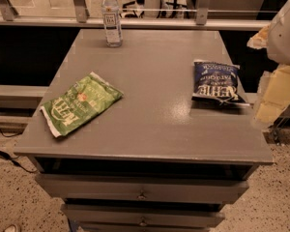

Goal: Move blue chip bag near green jalapeno chip bag

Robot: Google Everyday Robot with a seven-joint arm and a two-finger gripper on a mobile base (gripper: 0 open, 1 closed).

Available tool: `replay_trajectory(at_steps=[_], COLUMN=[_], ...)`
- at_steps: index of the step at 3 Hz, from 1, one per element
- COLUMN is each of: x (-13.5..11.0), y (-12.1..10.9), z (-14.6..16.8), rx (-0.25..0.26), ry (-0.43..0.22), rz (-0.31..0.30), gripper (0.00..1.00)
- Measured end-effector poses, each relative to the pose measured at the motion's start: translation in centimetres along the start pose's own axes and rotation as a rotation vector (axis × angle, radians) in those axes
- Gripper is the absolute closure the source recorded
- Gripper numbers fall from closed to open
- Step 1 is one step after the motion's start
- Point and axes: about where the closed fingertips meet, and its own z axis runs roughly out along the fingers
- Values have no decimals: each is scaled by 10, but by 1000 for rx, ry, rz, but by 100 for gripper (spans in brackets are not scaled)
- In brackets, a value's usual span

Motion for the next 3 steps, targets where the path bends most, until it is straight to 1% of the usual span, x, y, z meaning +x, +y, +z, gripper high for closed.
replay_trajectory(at_steps=[1,2,3], x=[0,2,7], y=[0,-16,-51], z=[0,21,69], rx=[0,30,84], ry=[0,-24,-81], rz=[0,31,102], gripper=[0,0,0])
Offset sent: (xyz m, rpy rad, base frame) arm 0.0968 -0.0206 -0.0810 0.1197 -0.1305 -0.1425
